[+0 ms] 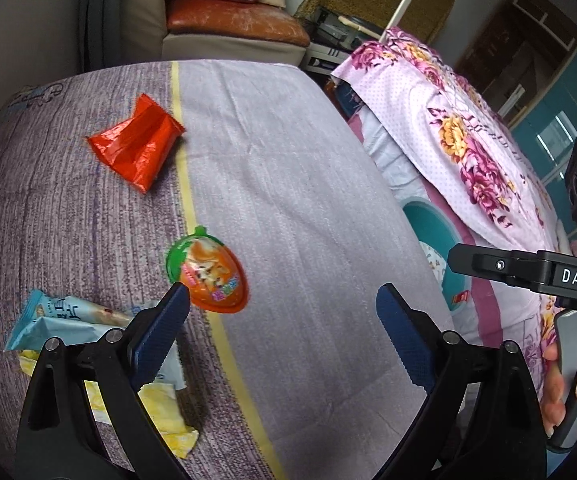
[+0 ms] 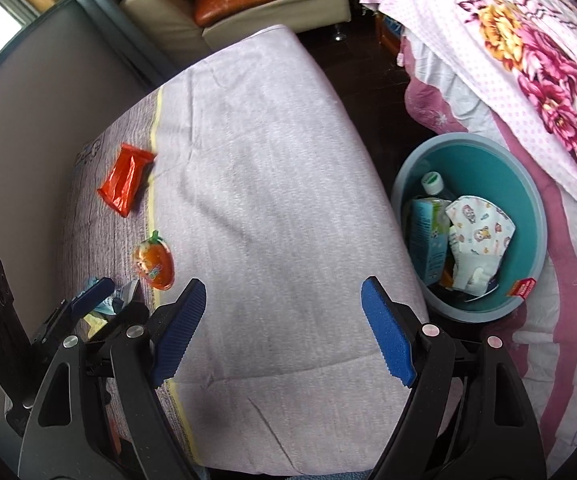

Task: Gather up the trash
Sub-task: 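Move both open tools back toward the remaining wrappers on the bed, then grasp the red wrapper with the left tool while the right tool grasps the orange egg-shaped candy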

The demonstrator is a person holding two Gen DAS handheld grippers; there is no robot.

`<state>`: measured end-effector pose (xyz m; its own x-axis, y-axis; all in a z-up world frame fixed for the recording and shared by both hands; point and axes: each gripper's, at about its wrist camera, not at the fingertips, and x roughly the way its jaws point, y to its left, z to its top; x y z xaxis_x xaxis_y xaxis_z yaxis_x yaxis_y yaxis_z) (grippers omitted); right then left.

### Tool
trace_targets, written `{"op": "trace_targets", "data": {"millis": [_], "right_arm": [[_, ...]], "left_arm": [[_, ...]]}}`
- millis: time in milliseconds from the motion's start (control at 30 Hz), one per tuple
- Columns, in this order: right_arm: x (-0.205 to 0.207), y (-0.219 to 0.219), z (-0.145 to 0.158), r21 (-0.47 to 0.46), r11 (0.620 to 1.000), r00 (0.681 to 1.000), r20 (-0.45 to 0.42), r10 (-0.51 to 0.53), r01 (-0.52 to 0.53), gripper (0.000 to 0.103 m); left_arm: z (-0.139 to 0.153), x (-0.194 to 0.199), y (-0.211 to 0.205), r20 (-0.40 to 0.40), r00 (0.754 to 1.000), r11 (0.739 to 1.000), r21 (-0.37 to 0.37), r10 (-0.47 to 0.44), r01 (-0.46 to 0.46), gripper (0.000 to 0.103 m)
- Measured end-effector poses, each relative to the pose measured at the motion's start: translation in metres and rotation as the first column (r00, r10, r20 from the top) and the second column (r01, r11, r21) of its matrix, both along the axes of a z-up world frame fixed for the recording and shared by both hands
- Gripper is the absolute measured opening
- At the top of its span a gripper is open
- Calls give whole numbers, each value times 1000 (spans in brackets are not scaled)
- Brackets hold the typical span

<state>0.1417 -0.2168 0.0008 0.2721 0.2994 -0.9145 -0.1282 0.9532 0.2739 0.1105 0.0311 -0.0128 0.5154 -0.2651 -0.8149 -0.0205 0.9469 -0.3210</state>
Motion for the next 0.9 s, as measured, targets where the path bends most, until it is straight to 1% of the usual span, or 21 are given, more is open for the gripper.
{"op": "trace_targets", "data": {"millis": [133, 367, 500, 600, 700, 733, 767, 800, 833, 867, 900], "right_arm": [[3, 22, -2, -14, 999, 999, -10, 36, -36, 76], [8, 64, -9, -26, 993, 993, -23, 119, -119, 76], [11, 95, -16, -51, 981, 983, -20, 185, -185, 76], [12, 121, -25, -75, 967, 970, -19, 241, -242, 76], [14, 141, -32, -101, 956, 961, -10, 275, -275, 76], [15, 150, -36, -110, 952, 958, -8, 287, -286, 75], [15, 156, -39, -110, 949, 955, -11, 295, -294, 67], [15, 162, -43, -105, 946, 952, -21, 305, -306, 62], [16, 169, -48, -101, 943, 948, -34, 316, -317, 54], [17, 174, -51, -102, 940, 945, -40, 323, -326, 51], [16, 181, -55, -107, 934, 941, -44, 337, -340, 51]], "left_arm": [[-2, -4, 29, 0, 999, 999, 4, 47, -47, 94], [-2, -8, 82, 5, 993, 992, 42, 115, -115, 95], [-6, -14, 116, -2, 986, 985, 55, 164, -164, 95], [-10, -18, 136, -8, 980, 979, 54, 200, -199, 95], [-15, -20, 152, -18, 974, 973, 52, 228, -227, 95], [-16, -21, 152, -20, 972, 971, 53, 234, -233, 95], [-17, -21, 155, -22, 971, 970, 54, 239, -237, 95], [-18, -22, 158, -24, 970, 969, 56, 244, -242, 95], [-18, -23, 161, -25, 968, 967, 58, 248, -246, 95], [-20, -24, 163, -27, 967, 967, 59, 252, -250, 95], [-21, -24, 166, -31, 967, 966, 59, 255, -253, 95]]}}
